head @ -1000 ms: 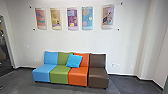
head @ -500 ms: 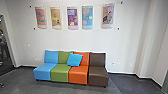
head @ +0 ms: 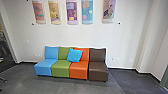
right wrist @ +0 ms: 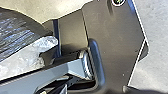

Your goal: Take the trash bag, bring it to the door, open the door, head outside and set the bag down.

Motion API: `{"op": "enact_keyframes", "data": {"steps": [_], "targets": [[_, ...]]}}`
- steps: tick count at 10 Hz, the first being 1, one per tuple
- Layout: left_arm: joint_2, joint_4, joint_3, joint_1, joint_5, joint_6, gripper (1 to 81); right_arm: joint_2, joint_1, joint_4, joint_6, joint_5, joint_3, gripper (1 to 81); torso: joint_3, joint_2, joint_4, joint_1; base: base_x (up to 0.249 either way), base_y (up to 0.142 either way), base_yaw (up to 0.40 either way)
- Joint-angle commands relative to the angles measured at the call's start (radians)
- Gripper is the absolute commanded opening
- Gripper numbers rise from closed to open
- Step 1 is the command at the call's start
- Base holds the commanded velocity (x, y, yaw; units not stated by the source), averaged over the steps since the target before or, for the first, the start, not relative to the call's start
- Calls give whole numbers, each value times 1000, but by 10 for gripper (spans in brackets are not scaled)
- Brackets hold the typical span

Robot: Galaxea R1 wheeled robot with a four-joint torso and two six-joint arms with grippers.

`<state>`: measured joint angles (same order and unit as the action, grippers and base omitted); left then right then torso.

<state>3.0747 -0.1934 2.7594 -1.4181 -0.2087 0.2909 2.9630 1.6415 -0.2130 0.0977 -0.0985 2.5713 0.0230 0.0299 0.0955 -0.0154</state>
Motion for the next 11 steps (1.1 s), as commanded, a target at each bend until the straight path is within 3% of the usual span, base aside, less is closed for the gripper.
{"op": "enact_keyframes", "data": {"steps": [1,2,3,4,7,11], "targets": [[-2,2,-3,76,-54,8,10,-3,-48,9,-3,54,-4,811,0,0,0,0,0,0,0],[-3,2,-3,81,-54,8,10,-3,-48,9,-3,54,-4,811,0,-9,0,5,0,0,0],[0,2,-6,83,-55,8,10,-3,-48,9,-3,54,1,811,76,-9,0,6,0,0,0],[4,2,-6,84,-55,8,10,-3,-48,9,-3,54,1,811,6,-7,0,6,0,0,0],[4,2,-3,89,-55,8,10,-2,-48,9,-3,54,4,811,37,-5,0,8,0,0,0],[6,5,-4,89,-57,11,10,0,-53,7,-3,55,4,811,35,-6,0,7,-46,0,0]]}}
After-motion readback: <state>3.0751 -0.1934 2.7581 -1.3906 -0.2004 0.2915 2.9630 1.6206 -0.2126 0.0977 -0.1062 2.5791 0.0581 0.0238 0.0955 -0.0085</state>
